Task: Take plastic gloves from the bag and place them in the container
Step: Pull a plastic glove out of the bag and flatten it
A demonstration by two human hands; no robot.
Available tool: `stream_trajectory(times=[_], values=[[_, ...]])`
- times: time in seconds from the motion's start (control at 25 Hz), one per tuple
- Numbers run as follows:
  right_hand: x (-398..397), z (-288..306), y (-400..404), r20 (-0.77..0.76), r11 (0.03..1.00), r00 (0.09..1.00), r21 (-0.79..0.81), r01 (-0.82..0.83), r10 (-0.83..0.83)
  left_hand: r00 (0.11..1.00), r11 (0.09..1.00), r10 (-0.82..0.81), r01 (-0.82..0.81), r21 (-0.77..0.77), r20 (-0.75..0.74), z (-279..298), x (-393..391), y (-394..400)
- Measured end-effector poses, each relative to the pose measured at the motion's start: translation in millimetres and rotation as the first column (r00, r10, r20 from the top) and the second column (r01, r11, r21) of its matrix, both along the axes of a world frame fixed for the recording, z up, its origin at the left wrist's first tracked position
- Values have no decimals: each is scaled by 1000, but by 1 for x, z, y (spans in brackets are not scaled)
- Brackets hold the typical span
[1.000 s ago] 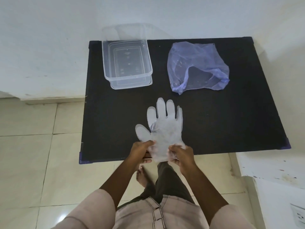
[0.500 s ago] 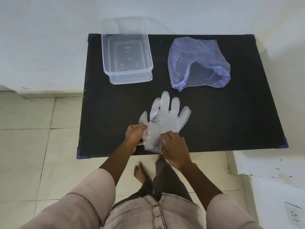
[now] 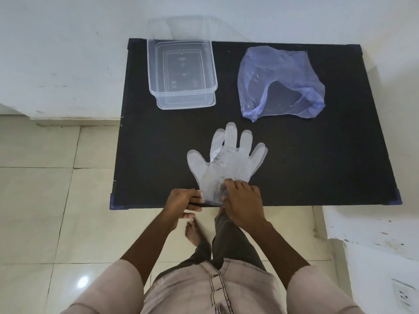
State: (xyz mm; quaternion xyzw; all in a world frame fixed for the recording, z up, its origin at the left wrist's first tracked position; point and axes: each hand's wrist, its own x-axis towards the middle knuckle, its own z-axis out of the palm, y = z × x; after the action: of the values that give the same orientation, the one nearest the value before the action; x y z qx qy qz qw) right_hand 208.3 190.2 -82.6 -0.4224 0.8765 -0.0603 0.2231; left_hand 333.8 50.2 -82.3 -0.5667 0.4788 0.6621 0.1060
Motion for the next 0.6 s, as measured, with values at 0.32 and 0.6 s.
stream_trajectory(times=[0.32, 0.6], values=[[-1, 6, -6, 10, 1000, 1000, 29, 11, -11, 993, 995, -100, 99, -11, -63, -2, 5, -5], [1, 9, -6, 10, 997, 1000, 71, 6, -6, 994, 997, -82, 83, 1, -76, -5, 2, -4]])
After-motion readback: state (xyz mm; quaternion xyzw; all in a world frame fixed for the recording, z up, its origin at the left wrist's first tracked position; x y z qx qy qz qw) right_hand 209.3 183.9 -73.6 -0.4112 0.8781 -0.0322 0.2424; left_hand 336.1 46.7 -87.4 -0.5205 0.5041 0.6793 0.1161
